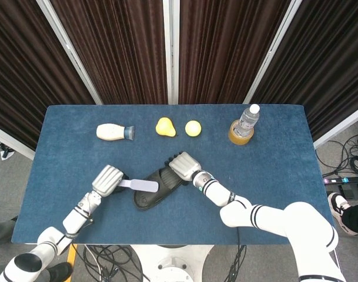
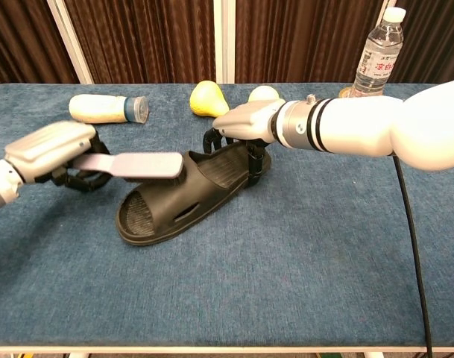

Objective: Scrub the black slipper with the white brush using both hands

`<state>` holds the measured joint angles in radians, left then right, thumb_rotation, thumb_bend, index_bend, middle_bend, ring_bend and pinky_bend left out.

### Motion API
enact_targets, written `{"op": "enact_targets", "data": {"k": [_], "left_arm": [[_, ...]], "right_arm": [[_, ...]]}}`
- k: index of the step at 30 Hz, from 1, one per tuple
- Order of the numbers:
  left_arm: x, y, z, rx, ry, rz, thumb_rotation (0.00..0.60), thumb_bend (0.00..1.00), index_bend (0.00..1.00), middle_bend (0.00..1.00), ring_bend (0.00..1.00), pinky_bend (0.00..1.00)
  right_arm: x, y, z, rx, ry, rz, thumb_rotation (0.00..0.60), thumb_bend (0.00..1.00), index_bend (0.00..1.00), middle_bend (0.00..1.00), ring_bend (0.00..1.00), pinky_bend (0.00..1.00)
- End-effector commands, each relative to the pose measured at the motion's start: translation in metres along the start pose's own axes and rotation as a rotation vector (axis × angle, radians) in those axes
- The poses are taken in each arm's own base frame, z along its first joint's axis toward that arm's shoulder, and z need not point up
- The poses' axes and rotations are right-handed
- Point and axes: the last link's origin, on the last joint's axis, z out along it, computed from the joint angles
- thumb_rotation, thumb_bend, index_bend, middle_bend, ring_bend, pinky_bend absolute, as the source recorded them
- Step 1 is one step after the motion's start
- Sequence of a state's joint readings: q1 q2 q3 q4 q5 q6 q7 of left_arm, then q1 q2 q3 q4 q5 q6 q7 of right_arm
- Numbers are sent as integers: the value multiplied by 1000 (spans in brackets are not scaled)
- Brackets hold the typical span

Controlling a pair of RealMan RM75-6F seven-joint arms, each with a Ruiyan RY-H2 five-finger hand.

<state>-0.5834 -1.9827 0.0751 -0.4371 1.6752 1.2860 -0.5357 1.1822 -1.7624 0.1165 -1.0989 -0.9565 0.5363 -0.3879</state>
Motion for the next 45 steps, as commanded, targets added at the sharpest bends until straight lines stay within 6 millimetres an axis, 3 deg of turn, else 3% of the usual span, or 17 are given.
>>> {"op": "enact_targets", "data": {"k": [1, 6, 11, 19, 26, 38, 45], "left_arm": [[-6, 6, -9, -42, -24, 11, 600, 538, 1000, 1000, 1000, 1000], [-11, 16, -22, -107, -46, 11, 600, 538, 1000, 1000, 1000, 1000], [3, 24, -28, -152, 18, -17, 600, 538, 1000, 1000, 1000, 1000], [23, 1, 0, -10, 68, -84, 600, 538, 1000, 1000, 1000, 1000], [11, -10, 14, 69, 9, -76, 600, 538, 1000, 1000, 1000, 1000], [-9, 6, -17, -74, -99, 9, 600, 538, 1000, 1000, 1000, 1000], [-1, 17, -32, -130, -70, -16, 600, 538, 1000, 1000, 1000, 1000]], "right_arm": [[1, 0, 1, -1, 0, 6, 600, 224, 512, 409, 234, 270], [3, -1, 2, -2, -1, 14, 600, 223, 512, 411, 234, 271], [2, -3, 2, 2, -3, 15, 600, 224, 512, 411, 234, 274], [1, 0, -1, 0, -3, 10, 600, 224, 512, 411, 234, 274], [1, -1, -1, 4, -9, 7, 600, 223, 512, 411, 234, 274], [2, 2, -1, -2, -7, 8, 600, 224, 512, 416, 234, 274], [-1, 1, -1, 1, -13, 8, 600, 223, 512, 417, 234, 275]]}}
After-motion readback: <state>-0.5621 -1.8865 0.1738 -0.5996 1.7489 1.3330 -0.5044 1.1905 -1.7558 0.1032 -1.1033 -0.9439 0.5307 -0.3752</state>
